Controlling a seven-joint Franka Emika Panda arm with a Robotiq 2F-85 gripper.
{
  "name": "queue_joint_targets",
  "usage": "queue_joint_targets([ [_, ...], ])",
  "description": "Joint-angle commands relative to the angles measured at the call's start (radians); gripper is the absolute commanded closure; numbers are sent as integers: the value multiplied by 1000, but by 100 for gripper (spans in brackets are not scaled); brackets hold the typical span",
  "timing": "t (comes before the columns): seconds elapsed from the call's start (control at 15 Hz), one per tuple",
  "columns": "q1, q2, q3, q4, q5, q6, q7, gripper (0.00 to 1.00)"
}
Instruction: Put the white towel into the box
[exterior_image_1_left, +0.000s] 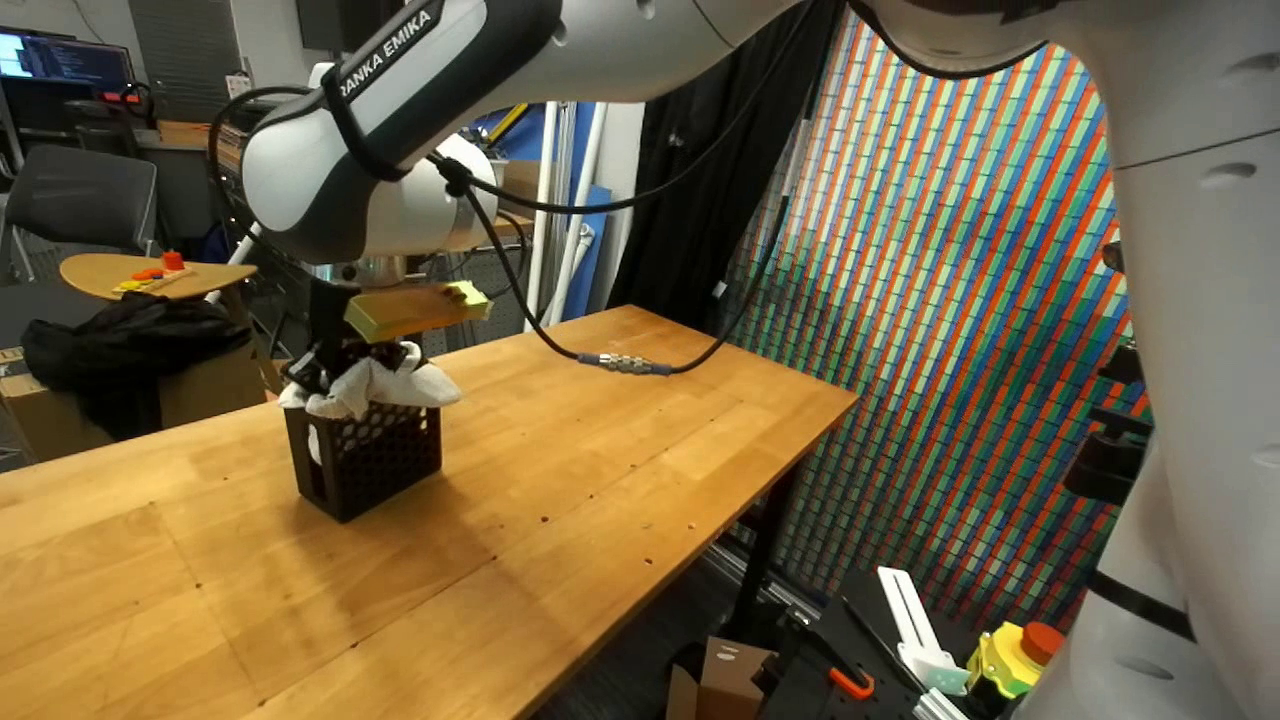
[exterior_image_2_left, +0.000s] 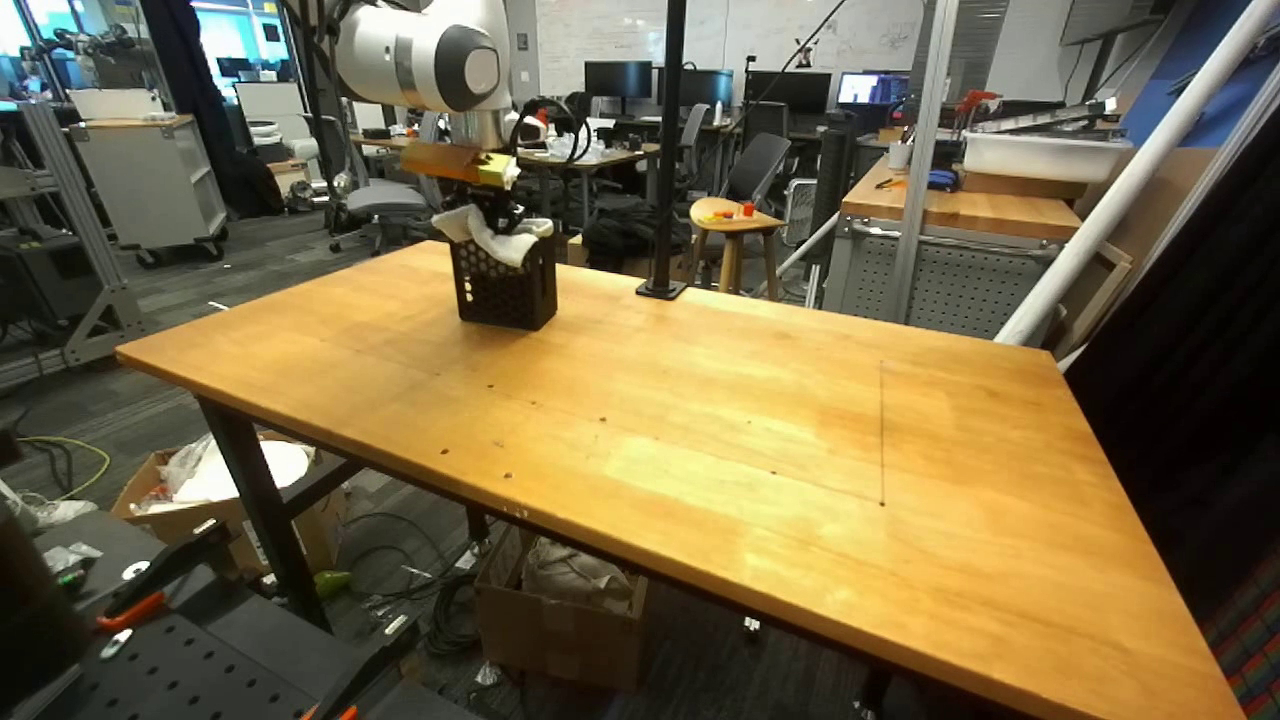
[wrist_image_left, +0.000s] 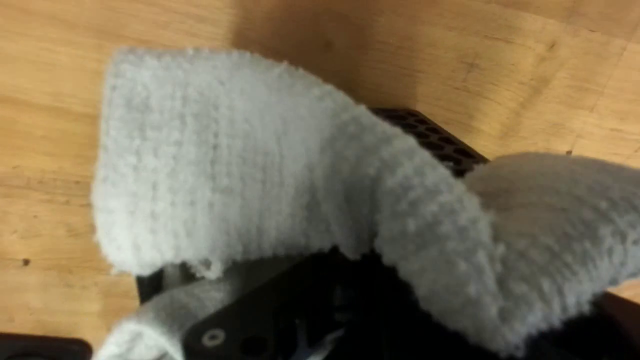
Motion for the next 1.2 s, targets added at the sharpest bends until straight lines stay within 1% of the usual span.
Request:
queue_joint_targets([
  [0.0,-22,57,68,-23,126,57,-54,99],
  [0.2,-28,78,101,-24,208,70,-81,99],
  [0.4,-22,69,96,-21,224,71,-83,99],
  [0.67,1,15,48,-20,146,44,-48,99],
  [0.93,28,-78,-18,-39,2,29,-1,99],
  [1.13,37,-137,-54,-50,-94,25,34,99],
])
